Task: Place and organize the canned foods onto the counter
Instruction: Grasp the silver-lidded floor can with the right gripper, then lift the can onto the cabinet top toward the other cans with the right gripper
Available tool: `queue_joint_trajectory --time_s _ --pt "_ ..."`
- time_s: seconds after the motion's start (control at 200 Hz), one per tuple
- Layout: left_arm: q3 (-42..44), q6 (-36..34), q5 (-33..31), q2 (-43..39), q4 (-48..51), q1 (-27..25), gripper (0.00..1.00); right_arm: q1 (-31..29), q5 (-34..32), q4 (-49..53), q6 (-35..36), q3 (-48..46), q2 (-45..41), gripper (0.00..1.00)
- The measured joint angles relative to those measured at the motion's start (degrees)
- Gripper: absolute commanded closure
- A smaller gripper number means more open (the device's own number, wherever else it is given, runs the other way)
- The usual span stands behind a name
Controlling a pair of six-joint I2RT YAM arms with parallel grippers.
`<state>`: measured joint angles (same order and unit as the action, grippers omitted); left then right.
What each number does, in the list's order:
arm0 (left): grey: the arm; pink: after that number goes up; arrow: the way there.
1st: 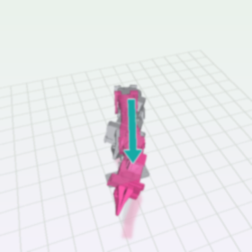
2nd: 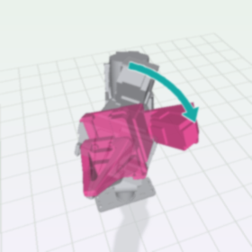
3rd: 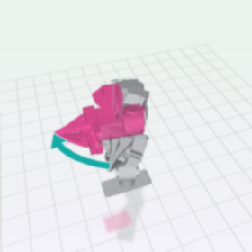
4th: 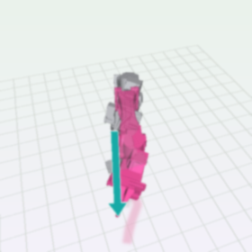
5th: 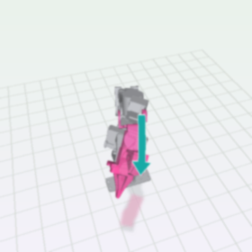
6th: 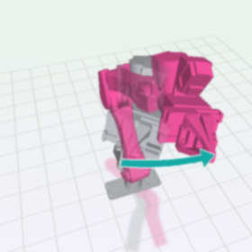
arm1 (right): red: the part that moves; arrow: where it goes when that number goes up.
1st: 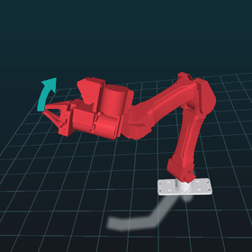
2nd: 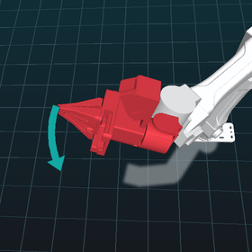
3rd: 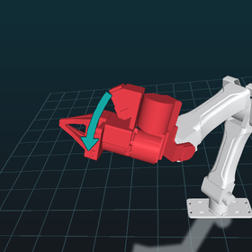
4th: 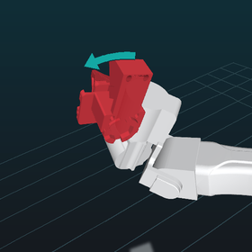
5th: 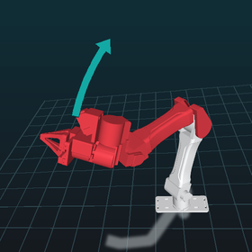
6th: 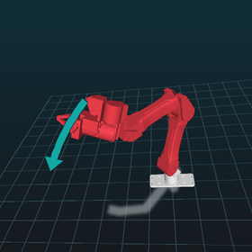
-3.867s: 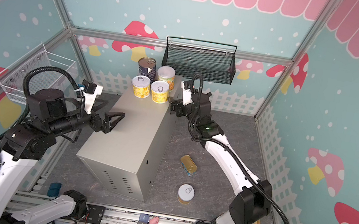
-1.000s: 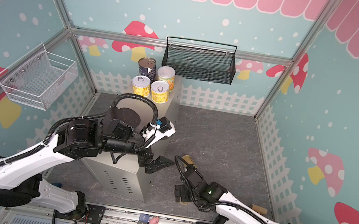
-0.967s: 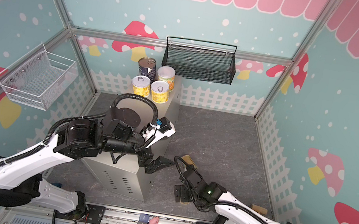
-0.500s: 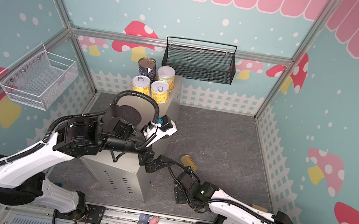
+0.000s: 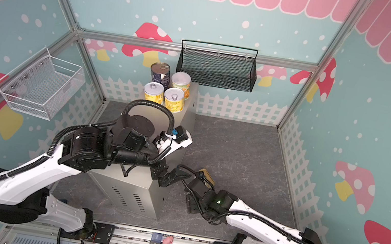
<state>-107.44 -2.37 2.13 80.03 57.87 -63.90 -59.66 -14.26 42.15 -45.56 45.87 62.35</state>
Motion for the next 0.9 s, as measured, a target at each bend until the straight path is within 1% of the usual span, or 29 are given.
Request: queue_joint_trajectory --time_s 0.1,0.23,0.285,0.365,0.445,0.58,0.685,0.796,0.901 --pt "0.04 -0.07 -0.02 -2.78 0.02 0.0 0.01 0.94 -0.28 0.11 3.3 4.59 0.33 0.26" --pt "0.07 -0.07 -0.22 -7.93 0.2 0.61 0.0 3.67 -0.33 1.22 8.66 10.91 2.05 0.28" --pt "0.07 0.02 -0.24 -10.14 0.44 1.55 0.01 5.01 -0.31 2.12 11.17 14.19 3.06 0.29" --pt "0.04 0.68 -0.22 -12.7 1.38 4.24 0.01 6.93 -0.31 4.24 14.97 19.78 4.66 0.29" --pt "0.04 1.6 -0.46 -14.25 2.78 6.78 0.01 8.83 -0.33 6.21 18.71 26.34 6.19 0.29" --pt "0.26 2.36 -0.46 -15.61 5.81 9.53 0.01 11.74 -0.07 9.79 25.27 39.08 9.2 0.29" --pt "0.33 2.43 -0.59 -16.26 9.07 11.41 0.01 12.7 0.57 12.39 29.97 49.44 12.28 0.28" --pt "0.33 2.43 -0.59 -16.85 12.35 13.75 0.01 12.74 2.58 14.43 34.64 60.3 16.39 0.27" --pt "0.33 2.62 -0.26 -17.57 14.67 16.33 0.01 12.79 6.56 17.16 38.91 69.75 20.7 0.28"
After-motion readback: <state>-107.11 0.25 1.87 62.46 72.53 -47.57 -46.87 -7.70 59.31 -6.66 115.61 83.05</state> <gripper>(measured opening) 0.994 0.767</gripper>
